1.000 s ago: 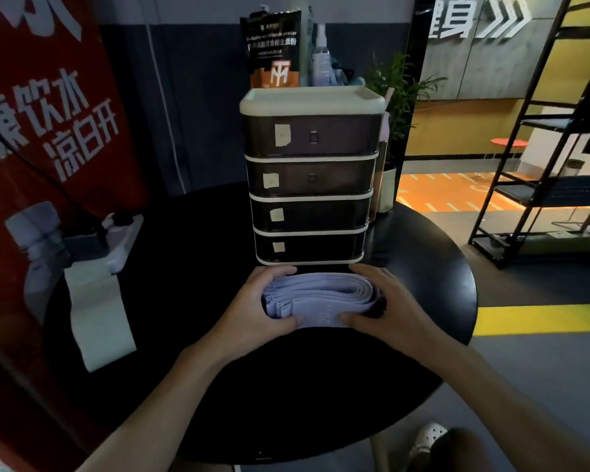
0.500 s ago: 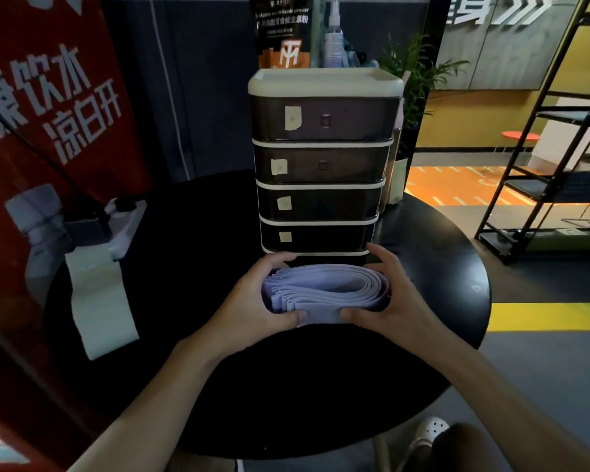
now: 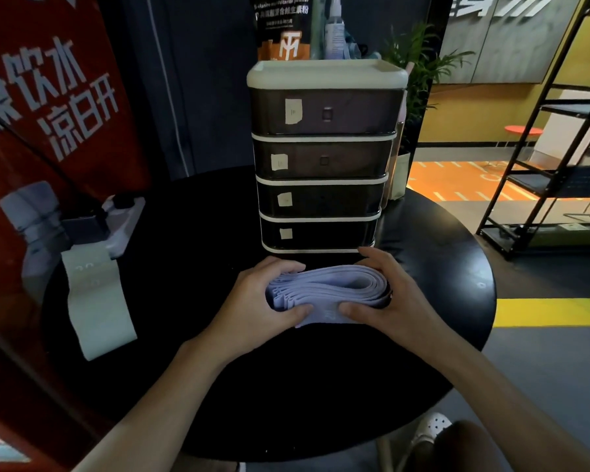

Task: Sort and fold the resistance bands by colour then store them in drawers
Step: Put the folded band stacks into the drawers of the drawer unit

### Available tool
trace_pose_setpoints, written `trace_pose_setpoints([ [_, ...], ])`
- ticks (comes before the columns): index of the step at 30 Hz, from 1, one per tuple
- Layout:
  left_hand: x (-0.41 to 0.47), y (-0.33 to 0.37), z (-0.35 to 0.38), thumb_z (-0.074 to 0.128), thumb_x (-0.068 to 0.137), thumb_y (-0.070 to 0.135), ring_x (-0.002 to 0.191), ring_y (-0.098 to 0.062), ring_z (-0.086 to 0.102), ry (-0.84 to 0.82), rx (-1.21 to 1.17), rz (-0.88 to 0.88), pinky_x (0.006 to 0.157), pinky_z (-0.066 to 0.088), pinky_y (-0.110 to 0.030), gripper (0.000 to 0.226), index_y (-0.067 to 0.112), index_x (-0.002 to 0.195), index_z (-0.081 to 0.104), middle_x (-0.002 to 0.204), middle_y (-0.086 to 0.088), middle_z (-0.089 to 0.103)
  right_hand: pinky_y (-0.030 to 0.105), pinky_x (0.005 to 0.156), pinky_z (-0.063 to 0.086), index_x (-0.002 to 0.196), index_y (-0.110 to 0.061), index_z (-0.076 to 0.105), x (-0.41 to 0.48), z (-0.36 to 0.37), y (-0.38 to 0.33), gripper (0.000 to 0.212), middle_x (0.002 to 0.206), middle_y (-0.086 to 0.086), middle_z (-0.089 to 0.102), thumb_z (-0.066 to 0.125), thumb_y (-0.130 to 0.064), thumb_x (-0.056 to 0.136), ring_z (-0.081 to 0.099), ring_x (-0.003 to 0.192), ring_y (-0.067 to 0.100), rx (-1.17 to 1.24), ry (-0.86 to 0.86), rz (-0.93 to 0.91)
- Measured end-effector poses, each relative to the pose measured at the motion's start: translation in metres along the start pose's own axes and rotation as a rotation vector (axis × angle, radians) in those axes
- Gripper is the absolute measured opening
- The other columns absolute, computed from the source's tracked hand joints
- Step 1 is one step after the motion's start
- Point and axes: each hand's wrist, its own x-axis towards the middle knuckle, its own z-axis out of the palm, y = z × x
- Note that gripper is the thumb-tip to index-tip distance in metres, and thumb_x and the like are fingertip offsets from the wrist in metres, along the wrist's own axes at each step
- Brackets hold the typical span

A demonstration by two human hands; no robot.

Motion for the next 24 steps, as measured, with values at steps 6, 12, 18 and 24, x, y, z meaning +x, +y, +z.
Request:
trace_pose_setpoints([
  [6, -0.001, -0.008, -0.001, 0.072, 0.067, 0.058, 0.114, -0.013, 0.057, 0.043, 0.109, -0.003, 0.102, 0.044, -0.047, 0.057, 0.045, 0.12, 0.058, 0.112, 0.024, 0.06, 0.017, 0.084, 0.05, 0.122, -0.026, 0.061, -0.003, -0.006, -0.002, 0.059, 0.11, -0.018, 0.067, 0.076, -0.05, 0.071, 0.065, 0.104, 0.004, 0.024, 0.025, 0.012],
  [12, -0.002, -0.001, -0.004, 0.075, 0.068, 0.044, 0.109, -0.01, 0.06, -0.041, -0.003, -0.03, 0.098, 0.05, -0.037, 0.071, 0.026, 0.135, 0.057, 0.115, 0.015, 0.056, 0.009, 0.088, 0.045, 0.137, -0.026, 0.043, -0.005, -0.006, -0.001, 0.083, 0.118, -0.02, 0.064, 0.089, -0.031, 0.068, 0.061, 0.11, -0.002, 0.039, -0.054, 0.021],
  [18, 0.0, -0.002, -0.005, 0.076, 0.06, 0.055, 0.116, 0.0, 0.05, -0.114, 0.034, -0.037, 0.096, 0.046, -0.021, 0.069, 0.025, 0.119, 0.06, 0.127, 0.017, 0.039, 0.006, 0.079, 0.045, 0.132, -0.021, 0.048, 0.003, 0.002, -0.002, 0.075, 0.109, -0.008, 0.064, 0.088, -0.017, 0.068, 0.063, 0.095, -0.005, -0.02, 0.017, 0.019],
  [24, 0.0, 0.001, -0.005, 0.079, 0.057, 0.054, 0.102, -0.005, 0.062, -0.08, -0.056, -0.102, 0.087, 0.054, -0.028, 0.07, 0.035, 0.12, 0.054, 0.119, 0.015, 0.055, 0.002, 0.075, 0.042, 0.127, -0.022, 0.053, 0.005, 0.005, -0.002, 0.071, 0.106, -0.011, 0.064, 0.089, -0.017, 0.066, 0.06, 0.091, -0.011, -0.051, 0.056, 0.037],
])
